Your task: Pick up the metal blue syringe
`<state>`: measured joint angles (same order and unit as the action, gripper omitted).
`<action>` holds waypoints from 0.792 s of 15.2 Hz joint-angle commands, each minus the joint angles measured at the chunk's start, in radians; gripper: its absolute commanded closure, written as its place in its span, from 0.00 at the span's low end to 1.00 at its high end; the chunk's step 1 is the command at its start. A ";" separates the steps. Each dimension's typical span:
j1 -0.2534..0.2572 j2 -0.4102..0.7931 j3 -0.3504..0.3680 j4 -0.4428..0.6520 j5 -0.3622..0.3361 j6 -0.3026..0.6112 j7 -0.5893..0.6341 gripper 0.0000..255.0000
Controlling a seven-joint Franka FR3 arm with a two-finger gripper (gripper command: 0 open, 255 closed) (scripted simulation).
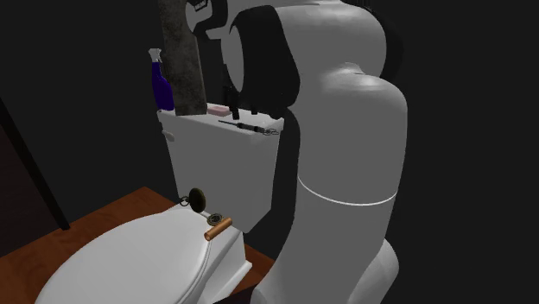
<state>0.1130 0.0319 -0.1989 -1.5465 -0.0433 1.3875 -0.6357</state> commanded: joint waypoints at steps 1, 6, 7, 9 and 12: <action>-0.001 0.072 0.001 0.096 0.015 -0.032 -0.050 0.00; 0.000 0.053 0.003 0.004 0.012 0.042 -0.045 0.00; 0.001 0.050 0.003 -0.013 0.012 0.056 -0.044 0.00; 0.001 0.046 0.004 -0.039 0.011 0.079 -0.043 0.00; 0.001 0.047 0.004 -0.037 0.011 0.077 -0.043 1.00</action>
<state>0.1132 0.0739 -0.1967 -1.5768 -0.0352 1.4675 -0.6780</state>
